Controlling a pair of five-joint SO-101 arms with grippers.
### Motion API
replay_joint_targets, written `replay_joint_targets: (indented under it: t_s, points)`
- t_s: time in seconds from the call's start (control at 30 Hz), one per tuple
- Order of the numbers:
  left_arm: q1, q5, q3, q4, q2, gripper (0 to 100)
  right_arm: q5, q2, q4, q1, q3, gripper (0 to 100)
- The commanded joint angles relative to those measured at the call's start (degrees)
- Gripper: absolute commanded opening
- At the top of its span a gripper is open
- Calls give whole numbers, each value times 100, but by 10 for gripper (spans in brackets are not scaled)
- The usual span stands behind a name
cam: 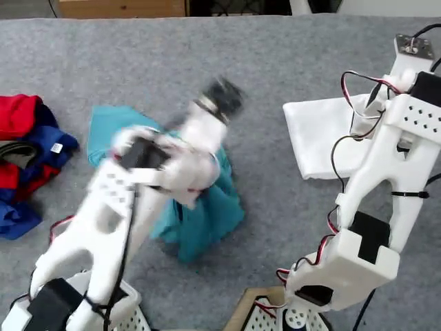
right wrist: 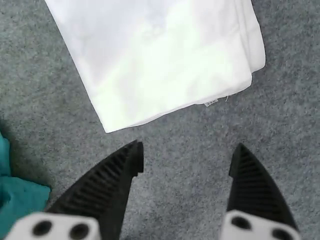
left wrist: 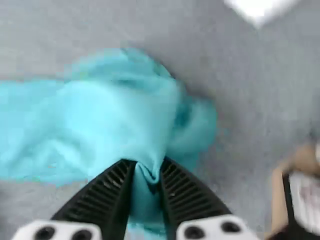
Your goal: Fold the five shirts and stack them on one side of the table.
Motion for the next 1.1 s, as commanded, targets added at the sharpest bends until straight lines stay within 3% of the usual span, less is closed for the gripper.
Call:
replay_joint_targets:
  t_s: [0.0, 0.07, 0.27, 0.47, 0.57, 0.7, 0.87, 1.07]
  points:
    - [40, 105, 426, -193, -167, 195, 53, -312, 18, -97, -22, 276]
    - [-365, 290, 303, -97, -193, 270, 53, -312, 26, -202, -22, 278]
    - [-2387, 536, -760, 818, -193, 281, 53, -312, 26, -1310, -22, 277]
    - [-5956, 193, -435, 774, -70, 282, 9, -303, 35, -3552, -22, 276]
    - [-7020, -484, 145, 457, -26, 282, -35, -242, 0, -4844, -22, 276]
    - [-8321, -607, 1007, -237, 18, 282, -457, 110, -475, -6207, -22, 276]
    - [-9358, -589, 1877, -1319, 18, 282, -589, 1305, -809, -7095, -57, 276]
    - [-9560, -589, 2079, -1495, 18, 282, -589, 2967, -888, -7253, -84, 276]
